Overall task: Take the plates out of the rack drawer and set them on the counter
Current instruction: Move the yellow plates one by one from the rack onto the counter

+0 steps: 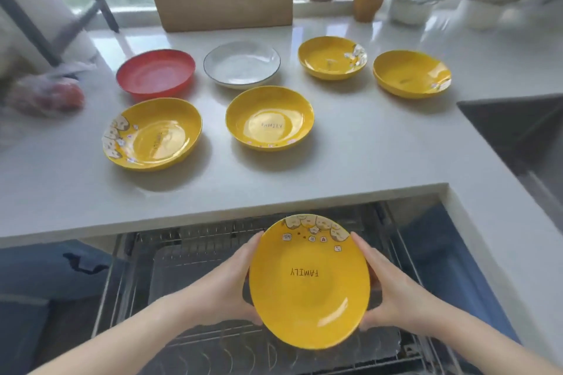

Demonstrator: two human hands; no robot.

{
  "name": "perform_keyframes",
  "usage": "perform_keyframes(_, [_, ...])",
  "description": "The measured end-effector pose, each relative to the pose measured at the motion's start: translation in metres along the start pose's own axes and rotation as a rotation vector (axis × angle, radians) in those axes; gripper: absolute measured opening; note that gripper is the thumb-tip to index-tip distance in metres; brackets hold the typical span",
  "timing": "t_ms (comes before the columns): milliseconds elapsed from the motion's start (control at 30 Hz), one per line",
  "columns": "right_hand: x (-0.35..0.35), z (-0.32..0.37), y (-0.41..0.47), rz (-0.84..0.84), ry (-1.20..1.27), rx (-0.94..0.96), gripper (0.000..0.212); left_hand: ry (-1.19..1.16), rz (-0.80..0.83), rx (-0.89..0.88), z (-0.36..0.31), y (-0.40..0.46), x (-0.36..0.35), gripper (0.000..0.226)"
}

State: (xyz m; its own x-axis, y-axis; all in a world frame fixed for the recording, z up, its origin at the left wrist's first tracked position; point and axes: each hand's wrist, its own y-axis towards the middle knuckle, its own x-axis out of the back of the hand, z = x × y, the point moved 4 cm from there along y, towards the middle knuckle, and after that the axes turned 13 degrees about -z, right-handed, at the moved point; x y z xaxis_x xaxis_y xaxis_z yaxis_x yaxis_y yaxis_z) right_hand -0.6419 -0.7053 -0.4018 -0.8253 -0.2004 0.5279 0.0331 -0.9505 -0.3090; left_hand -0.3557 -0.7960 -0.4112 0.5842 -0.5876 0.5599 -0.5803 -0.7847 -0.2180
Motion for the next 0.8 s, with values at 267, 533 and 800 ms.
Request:
perform_keyframes(267, [0.112, 0.035, 0.033, -0.067, -0.023, -0.003, 0.136, -0.009, 0.032, -0.099, -0.095, 0.095, 0.038, 0.128])
perform_keyframes(533, [0.185, 0.017, 0.093, -0.022, -0.003, -0.033, 0.122, -0.118, 0.035, -0.048, -0.117, 0.182, 0.028, 0.124])
perform_keyframes(800, [0.224, 0.002, 0.130, -0.062, 0.057, -0.102, 0.116, -0.242, -0.050, -0.012, -0.130, 0.221, 0.021, 0.103])
